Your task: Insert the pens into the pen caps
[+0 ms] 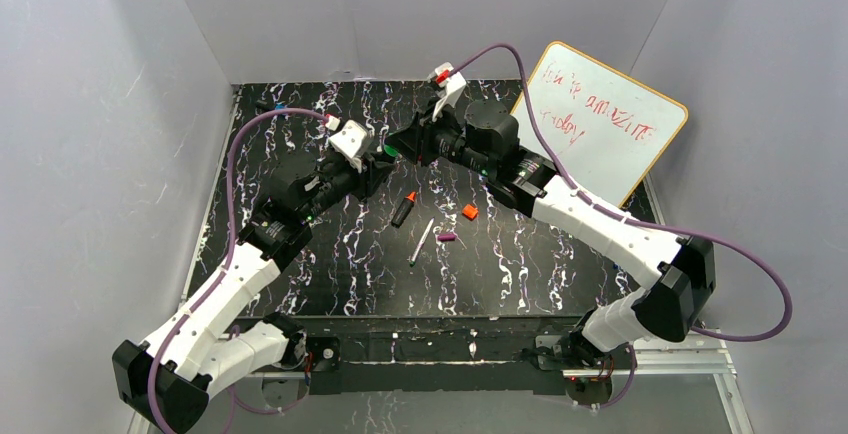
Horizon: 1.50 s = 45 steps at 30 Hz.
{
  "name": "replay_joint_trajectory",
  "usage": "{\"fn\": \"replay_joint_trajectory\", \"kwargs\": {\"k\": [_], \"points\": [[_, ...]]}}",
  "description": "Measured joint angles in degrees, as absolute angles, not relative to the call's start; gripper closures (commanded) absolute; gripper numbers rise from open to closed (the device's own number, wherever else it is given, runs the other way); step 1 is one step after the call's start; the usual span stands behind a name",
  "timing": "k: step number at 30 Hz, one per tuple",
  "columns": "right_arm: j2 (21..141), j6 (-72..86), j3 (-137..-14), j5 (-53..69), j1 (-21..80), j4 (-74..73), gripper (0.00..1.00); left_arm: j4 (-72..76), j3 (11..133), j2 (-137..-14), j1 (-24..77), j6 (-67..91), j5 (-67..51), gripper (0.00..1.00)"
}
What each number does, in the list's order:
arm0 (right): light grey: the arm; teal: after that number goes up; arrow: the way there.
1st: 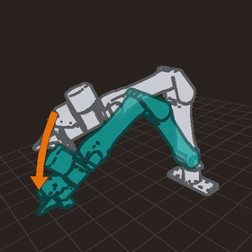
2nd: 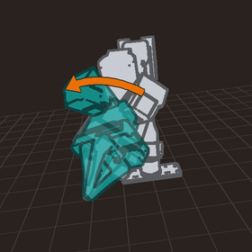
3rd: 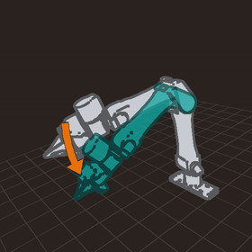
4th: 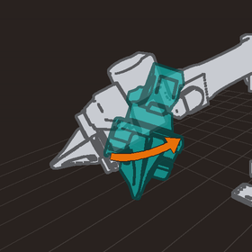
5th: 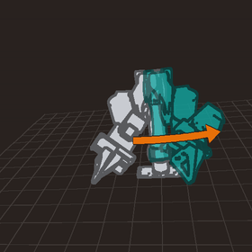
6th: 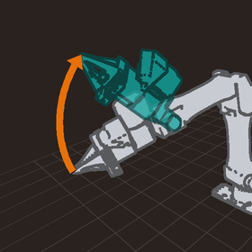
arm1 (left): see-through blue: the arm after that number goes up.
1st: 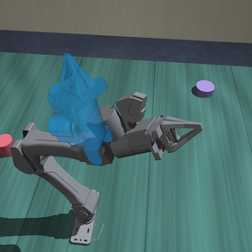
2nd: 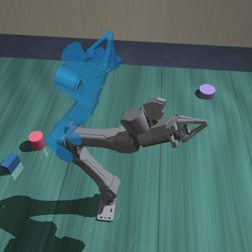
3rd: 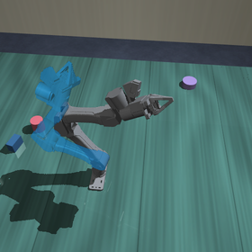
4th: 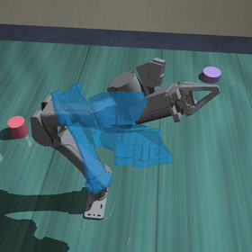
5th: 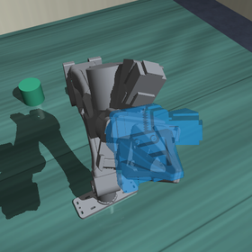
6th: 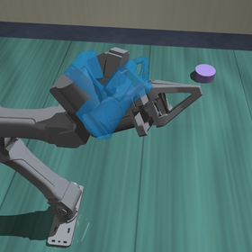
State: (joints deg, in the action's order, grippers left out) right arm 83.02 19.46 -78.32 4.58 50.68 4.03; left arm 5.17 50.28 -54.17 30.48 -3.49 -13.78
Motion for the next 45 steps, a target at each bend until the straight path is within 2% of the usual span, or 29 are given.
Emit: {"fn": "replay_joint_trajectory", "kwargs": {"k": [45], "points": [[85.54,16.25,-80.16,7.27,50.76,6.13,0.99,5.93,50.28,-53.49,30.44,-5.96,-10.83,1.00]]}}
